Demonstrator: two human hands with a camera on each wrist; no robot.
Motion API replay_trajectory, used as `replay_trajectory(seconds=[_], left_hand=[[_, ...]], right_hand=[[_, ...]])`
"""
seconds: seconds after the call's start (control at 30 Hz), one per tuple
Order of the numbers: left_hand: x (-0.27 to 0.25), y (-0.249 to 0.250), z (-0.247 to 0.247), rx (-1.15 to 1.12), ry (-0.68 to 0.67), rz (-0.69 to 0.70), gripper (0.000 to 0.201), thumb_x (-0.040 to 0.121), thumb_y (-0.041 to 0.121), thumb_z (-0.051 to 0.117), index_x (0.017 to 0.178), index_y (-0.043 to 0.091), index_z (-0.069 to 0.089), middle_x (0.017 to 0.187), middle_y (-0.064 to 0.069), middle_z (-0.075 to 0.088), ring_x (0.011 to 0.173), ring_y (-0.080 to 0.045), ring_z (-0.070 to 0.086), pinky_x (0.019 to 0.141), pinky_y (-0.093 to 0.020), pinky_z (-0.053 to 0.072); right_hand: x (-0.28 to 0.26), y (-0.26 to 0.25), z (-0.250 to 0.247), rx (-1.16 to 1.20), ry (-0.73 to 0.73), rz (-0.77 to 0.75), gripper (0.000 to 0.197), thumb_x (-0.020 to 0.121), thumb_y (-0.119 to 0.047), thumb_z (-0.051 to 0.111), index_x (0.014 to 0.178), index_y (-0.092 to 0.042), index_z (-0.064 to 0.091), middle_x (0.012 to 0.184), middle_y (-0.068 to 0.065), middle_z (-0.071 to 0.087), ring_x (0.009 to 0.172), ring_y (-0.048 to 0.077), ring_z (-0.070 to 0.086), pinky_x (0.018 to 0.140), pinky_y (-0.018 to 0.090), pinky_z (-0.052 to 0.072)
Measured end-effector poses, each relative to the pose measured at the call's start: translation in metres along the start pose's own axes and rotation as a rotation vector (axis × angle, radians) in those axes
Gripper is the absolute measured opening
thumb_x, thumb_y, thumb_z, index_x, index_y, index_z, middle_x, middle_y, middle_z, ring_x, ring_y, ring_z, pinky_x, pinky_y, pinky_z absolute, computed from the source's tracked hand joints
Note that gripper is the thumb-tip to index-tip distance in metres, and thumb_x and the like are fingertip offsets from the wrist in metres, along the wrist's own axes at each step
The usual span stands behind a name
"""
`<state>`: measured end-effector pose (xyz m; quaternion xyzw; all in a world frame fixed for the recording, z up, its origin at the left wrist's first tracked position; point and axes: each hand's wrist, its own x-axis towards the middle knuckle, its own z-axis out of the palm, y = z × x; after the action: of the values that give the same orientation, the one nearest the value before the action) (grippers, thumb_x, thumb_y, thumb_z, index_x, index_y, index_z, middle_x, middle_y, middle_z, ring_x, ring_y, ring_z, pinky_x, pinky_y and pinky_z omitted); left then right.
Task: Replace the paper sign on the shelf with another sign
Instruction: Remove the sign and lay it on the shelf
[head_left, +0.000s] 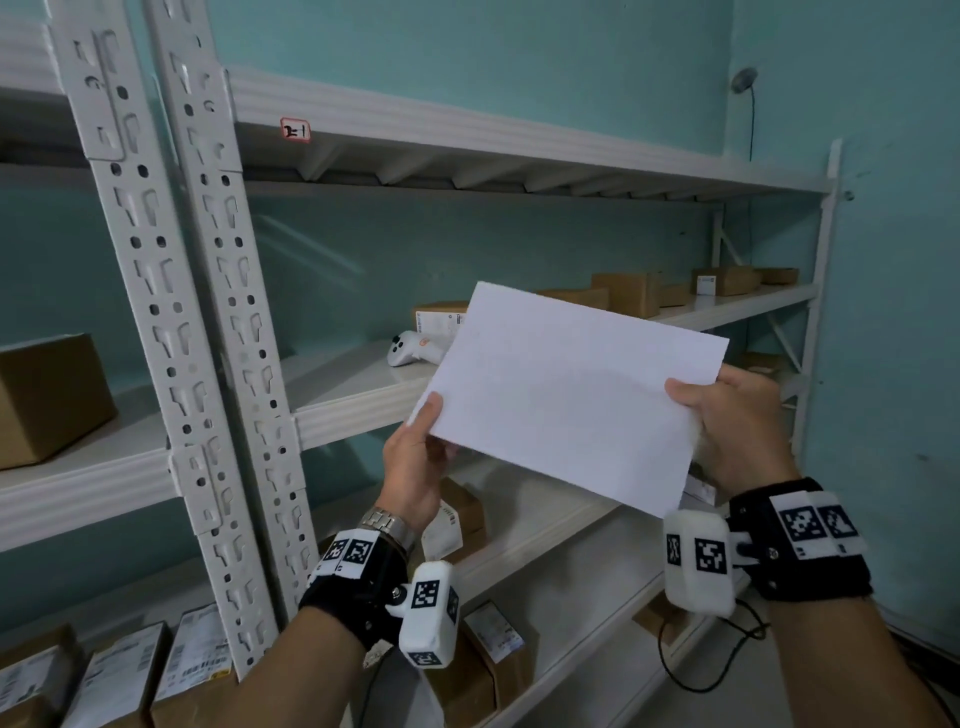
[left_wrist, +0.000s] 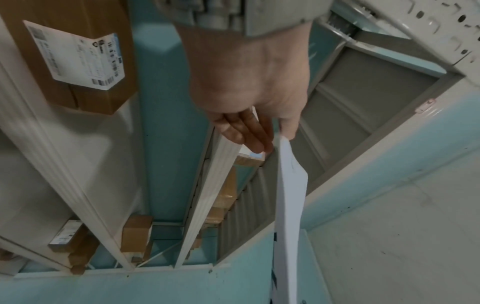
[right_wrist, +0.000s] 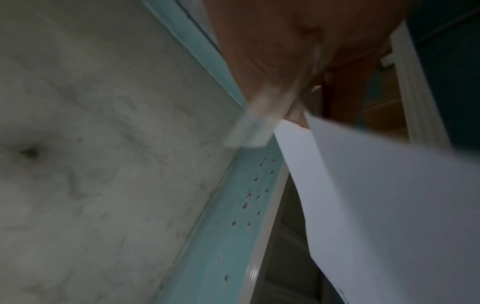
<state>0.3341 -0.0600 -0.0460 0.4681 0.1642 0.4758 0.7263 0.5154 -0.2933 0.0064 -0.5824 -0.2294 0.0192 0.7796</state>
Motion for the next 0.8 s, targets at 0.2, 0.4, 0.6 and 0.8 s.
replay_trajectory(seconds=[0.2,0.4,0.6,0.8], left_hand=[[-0.003,0.03,-0.012,-0.116,0.014,0.033,0.045,0.105,0.048,0.049,0.095,0.01,0.07,0.077,-0.002,0.075,0.072,-0.015,0.071,0.072,-0.024,0.058],[-0.01,0.059,-0.035,-0.11,0.005,0.128,0.048,0.105,0.048,0.047,0.091,0.008,0.07,0.072,-0.002,0.072,0.063,-0.012,0.068,0.066,-0.021,0.056],[-0.022,0.088,-0.075,-0.024,0.134,0.23,0.046,0.106,0.04,0.045,0.082,0.008,0.068,0.061,0.001,0.064,0.054,-0.011,0.059,0.061,-0.022,0.049],[-0.036,0.12,-0.111,-0.097,0.249,0.293,0.044,0.103,0.032,0.05,0.071,0.009,0.068,0.061,0.0,0.056,0.053,-0.01,0.051,0.06,-0.023,0.041]], right_hand=[[0.011,0.007,0.017,0.19,0.069,0.082,0.031,0.085,0.002,0.071,0.115,-0.005,0.072,0.107,0.002,0.075,0.099,0.022,0.07,0.085,0.039,0.057],[0.033,0.014,0.051,0.349,0.159,0.16,0.022,0.09,0.001,0.068,0.11,-0.01,0.069,0.098,-0.003,0.067,0.088,0.01,0.065,0.071,0.023,0.059],[0.055,0.013,0.107,0.509,0.106,0.204,0.023,0.094,0.002,0.051,0.112,0.009,0.065,0.118,0.03,0.067,0.115,0.05,0.061,0.055,0.015,0.048],[0.066,0.001,0.173,0.452,0.097,0.097,0.016,0.087,0.0,0.055,0.091,-0.012,0.066,0.095,0.004,0.07,0.078,0.021,0.065,0.056,0.02,0.053]])
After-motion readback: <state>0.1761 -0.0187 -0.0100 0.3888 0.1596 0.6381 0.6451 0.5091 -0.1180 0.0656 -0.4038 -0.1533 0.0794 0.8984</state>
